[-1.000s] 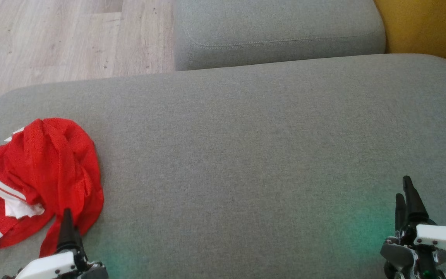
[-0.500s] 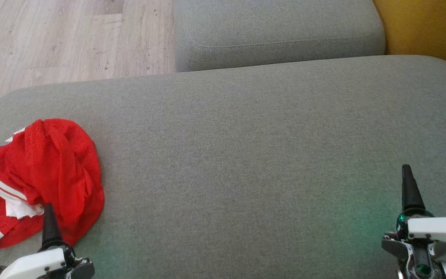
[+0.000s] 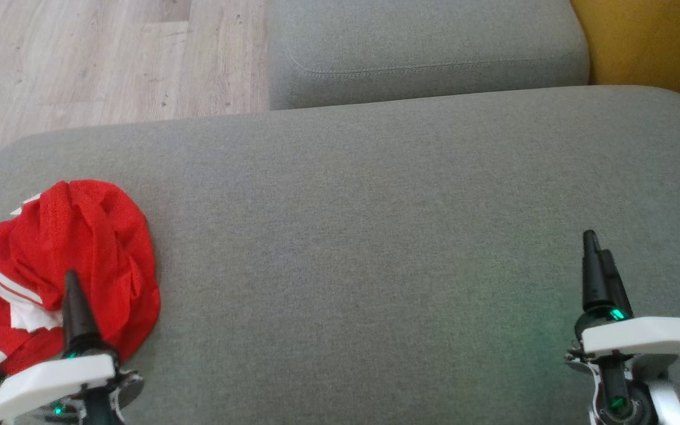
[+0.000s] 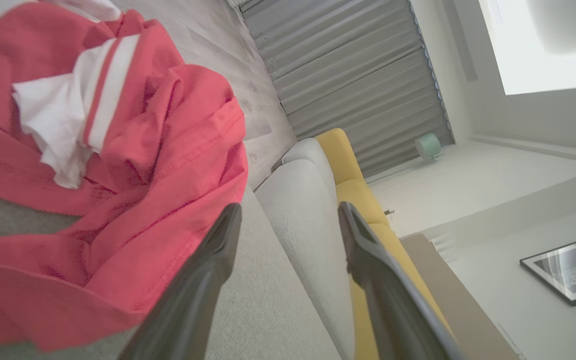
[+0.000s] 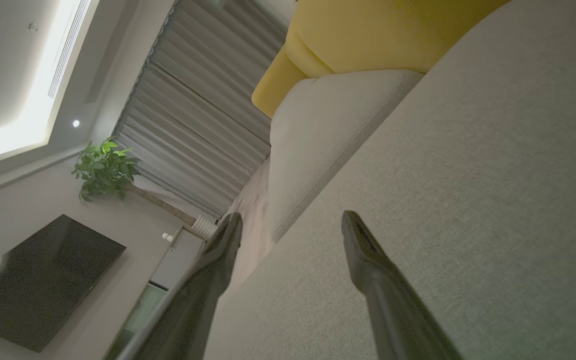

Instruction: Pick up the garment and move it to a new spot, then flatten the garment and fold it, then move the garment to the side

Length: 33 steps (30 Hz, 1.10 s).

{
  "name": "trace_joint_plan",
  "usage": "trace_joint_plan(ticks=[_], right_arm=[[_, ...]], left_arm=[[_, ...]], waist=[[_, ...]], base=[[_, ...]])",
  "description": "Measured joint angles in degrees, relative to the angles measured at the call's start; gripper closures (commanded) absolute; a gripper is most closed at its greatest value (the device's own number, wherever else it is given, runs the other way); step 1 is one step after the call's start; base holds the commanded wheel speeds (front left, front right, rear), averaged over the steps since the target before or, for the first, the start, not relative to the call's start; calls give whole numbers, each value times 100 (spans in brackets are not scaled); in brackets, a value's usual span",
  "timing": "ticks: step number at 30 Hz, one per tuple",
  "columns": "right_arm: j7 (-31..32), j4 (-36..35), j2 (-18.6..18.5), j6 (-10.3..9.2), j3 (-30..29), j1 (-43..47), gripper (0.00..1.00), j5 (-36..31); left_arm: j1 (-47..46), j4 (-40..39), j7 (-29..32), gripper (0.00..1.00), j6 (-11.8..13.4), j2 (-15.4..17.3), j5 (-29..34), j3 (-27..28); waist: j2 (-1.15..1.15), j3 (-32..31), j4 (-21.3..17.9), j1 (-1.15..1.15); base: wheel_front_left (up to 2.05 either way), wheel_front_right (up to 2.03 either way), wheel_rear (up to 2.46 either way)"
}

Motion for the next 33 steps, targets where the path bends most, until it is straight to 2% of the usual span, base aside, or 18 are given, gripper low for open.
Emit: trace_joint_plan(ticks=[5,19,26,33], right_arm=[[-86,-85,0,0,162,0,0,-683],[-334,-198,-1,0,452,9,0,-1917],[-410,-199,-2,0,504,40,0,-2471],[-537,-258,-2,0,558,40,0,-3058]], left_arm=[[7,-290,-92,0,101,1,822,-290],[210,-449,-339,0,296,9,2685,-1013],[219,-448,-403,0,353,40,3284,-1230],[220,-448,-542,0,536,144,3868,-1488]], waist=[[0,-2,-18,0],[0,-47,-111,0],[0,-59,-130,0],[0,-47,-140,0]], base=[[0,0,0],[0,0,0],[0,0,0],[0,0,0]])
